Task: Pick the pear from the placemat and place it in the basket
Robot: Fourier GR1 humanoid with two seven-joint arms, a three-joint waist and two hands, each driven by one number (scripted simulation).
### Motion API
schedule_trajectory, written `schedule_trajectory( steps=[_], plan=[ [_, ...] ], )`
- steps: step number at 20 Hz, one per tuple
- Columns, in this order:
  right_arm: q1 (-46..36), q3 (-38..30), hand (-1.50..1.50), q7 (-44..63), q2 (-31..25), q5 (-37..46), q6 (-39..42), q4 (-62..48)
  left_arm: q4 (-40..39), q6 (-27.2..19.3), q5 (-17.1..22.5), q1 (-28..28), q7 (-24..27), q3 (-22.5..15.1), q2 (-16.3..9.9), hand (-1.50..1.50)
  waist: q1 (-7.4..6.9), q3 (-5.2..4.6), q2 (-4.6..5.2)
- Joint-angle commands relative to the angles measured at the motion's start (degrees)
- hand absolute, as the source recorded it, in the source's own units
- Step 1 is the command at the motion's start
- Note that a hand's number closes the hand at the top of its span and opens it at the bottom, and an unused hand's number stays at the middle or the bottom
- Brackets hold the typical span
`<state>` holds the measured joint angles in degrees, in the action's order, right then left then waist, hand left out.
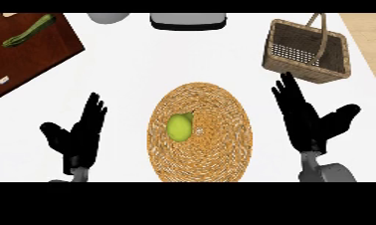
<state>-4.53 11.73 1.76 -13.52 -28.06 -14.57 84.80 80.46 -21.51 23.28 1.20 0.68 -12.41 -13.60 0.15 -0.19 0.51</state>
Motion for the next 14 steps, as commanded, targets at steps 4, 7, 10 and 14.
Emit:
schedule_trajectory(
  steps=[4, 7, 10, 14],
  plan=[
    [-4.1, 2.6, 1.50, 6.9, 1.5, 8.3, -13.0, -2.8, 5.9, 6.7, -8.0, -7.5, 2.6, -2.9, -9.8, 0.00, -0.45, 0.11, -0.70],
    [-10.5, 13.1, 1.50, 4.3, -1.7, 19.2, -9.7, -2.8, 8.0, 11.4, -10.3, -12.3, 2.2, -6.2, -12.8, 0.00, -2.51, -0.05, -0.76],
    [-17.3, 18.2, -1.50, 4.5, 13.1, 20.4, -25.6, -7.6, 7.6, 14.3, -10.2, -12.8, 3.5, -6.8, -13.2, 0.00, -3.44, 0.09, -0.15],
    [-24.5, 24.0, -1.50, 16.3, 13.3, 28.9, -40.6, -18.0, 6.2, 15.5, -9.5, -14.4, 3.1, -5.8, -13.4, 0.00, -3.41, -0.16, -0.20]
  ],
)
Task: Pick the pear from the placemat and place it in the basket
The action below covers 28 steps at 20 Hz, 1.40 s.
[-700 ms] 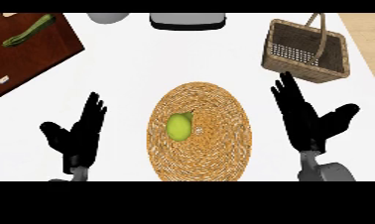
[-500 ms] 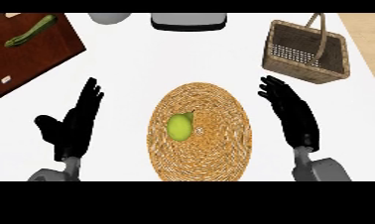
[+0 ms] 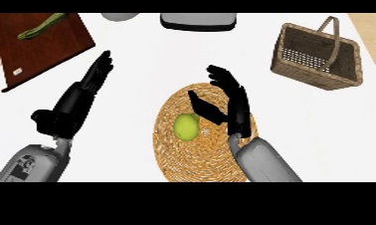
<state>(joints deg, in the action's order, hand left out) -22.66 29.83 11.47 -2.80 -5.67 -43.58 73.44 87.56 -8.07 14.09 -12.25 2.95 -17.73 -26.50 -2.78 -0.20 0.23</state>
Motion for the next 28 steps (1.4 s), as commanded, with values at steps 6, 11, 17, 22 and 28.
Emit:
schedule_trajectory(
  steps=[6, 11, 17, 22, 28],
  plan=[
    [-20.4, 8.0, -1.50, 29.6, -1.6, 16.8, -8.3, -22.2, 0.0, 1.3, -0.7, -1.5, -1.0, 0.0, -0.9, 0.00, 0.95, -0.50, -1.11],
    [-31.6, 11.3, -1.50, 46.9, -5.9, 19.1, 9.1, -28.0, -1.3, 2.0, -0.2, -1.3, -0.1, 1.5, -1.9, 0.00, 2.01, -0.58, -1.64],
    [-41.5, 9.2, -1.50, 62.4, -3.9, 8.1, 33.6, -24.1, -0.6, 2.1, 0.1, -1.4, -1.3, 1.7, -1.8, 0.00, 2.42, -0.06, -1.53],
    [-46.5, 3.9, -1.50, 69.3, -6.2, -1.2, 42.0, -18.9, -0.5, 1.9, 0.8, -1.8, -2.3, 3.0, -1.5, 0.00, 3.84, 0.15, -1.31],
    [-49.1, 3.9, -1.50, 73.7, -9.0, -6.1, 42.1, -17.4, -0.8, 3.0, 1.2, -0.6, -1.6, 3.8, -1.7, 0.00, 4.29, 0.10, -1.33]
  ],
)
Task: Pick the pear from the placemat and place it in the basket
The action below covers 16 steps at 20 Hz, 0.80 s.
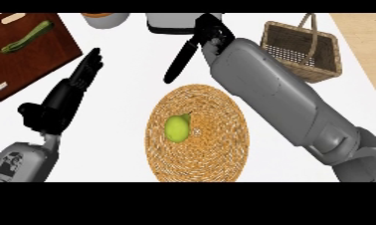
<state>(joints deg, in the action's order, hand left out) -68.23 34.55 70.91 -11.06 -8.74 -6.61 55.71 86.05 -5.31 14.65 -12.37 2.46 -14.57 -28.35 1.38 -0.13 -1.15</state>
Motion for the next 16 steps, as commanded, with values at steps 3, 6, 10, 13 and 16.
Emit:
schedule_trajectory(
  steps=[3, 6, 10, 13, 16],
  plan=[
    [-3.0, 0.4, -1.50, 14.3, -3.3, -4.3, 5.2, 2.8, 2.9, -0.9, -1.1, 1.6, -1.1, -0.6, 0.5, 0.00, 0.33, 0.07, -0.14],
    [-1.3, 1.8, -1.50, 14.3, -5.6, -5.2, 4.7, 5.7, 1.2, -0.1, -1.1, 3.2, 2.3, 0.4, 0.7, 0.00, 1.08, 0.04, -0.11],
    [1.2, 4.1, -1.50, 13.1, -1.7, -0.9, -3.7, 3.6, 2.2, 0.8, -0.7, 2.6, 1.4, 0.9, 0.6, 0.00, -0.40, 0.05, 0.60],
    [5.7, 6.1, -1.50, 14.2, -1.1, 0.4, -6.5, 9.5, 4.7, -0.4, -1.5, 4.1, -0.1, -0.3, 1.5, 0.00, 0.17, 0.10, 0.13],
    [10.6, 6.8, -1.50, 12.5, -2.9, 2.1, -7.8, 13.0, 2.4, 0.2, -1.3, 2.9, -0.1, 2.0, 0.2, 0.00, 1.06, 0.10, 0.16]
  ],
)
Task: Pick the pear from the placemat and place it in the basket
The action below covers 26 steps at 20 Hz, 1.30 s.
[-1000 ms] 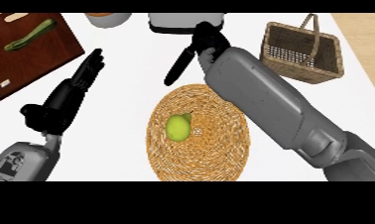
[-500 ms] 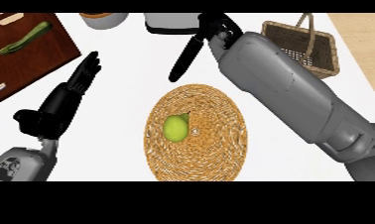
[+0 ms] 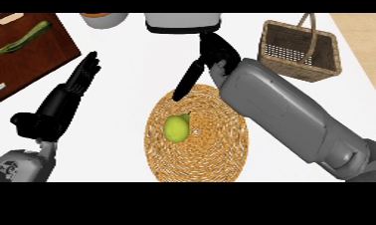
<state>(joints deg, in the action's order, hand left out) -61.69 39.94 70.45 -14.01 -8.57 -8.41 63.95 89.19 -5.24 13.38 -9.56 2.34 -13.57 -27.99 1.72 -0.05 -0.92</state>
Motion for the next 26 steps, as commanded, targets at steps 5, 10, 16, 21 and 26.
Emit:
schedule_trajectory(
  steps=[5, 10, 16, 21, 26],
  plan=[
    [7.3, 3.4, -1.50, 11.8, 2.8, 8.4, -10.7, 3.0, 1.9, -1.6, -2.7, -0.8, -1.5, -1.0, 1.4, 0.00, -0.65, 0.03, 0.27],
    [10.1, 4.3, -1.50, 11.8, 4.1, 12.4, -10.3, 3.4, 0.8, 2.2, -0.3, -0.5, 0.3, 1.7, 0.4, 0.00, -1.28, 0.00, 0.46],
    [13.9, 4.0, -1.50, 12.5, 6.5, 17.0, -11.5, 7.1, -0.8, 3.2, -1.1, -0.8, 0.5, 2.6, 0.6, 0.00, -1.26, 0.00, 0.50],
    [16.9, 2.6, -1.50, 12.1, 6.5, 20.4, -11.9, 10.8, -0.5, 5.2, -0.6, 0.9, 1.2, 3.7, -0.1, 0.00, -1.27, 0.00, 0.46],
    [16.2, 0.1, -1.50, 9.2, 10.3, 21.8, -10.0, 4.3, -1.3, 5.2, -1.9, -0.2, 1.2, 3.5, 1.3, 0.00, -1.64, 0.00, 0.82]
  ],
)
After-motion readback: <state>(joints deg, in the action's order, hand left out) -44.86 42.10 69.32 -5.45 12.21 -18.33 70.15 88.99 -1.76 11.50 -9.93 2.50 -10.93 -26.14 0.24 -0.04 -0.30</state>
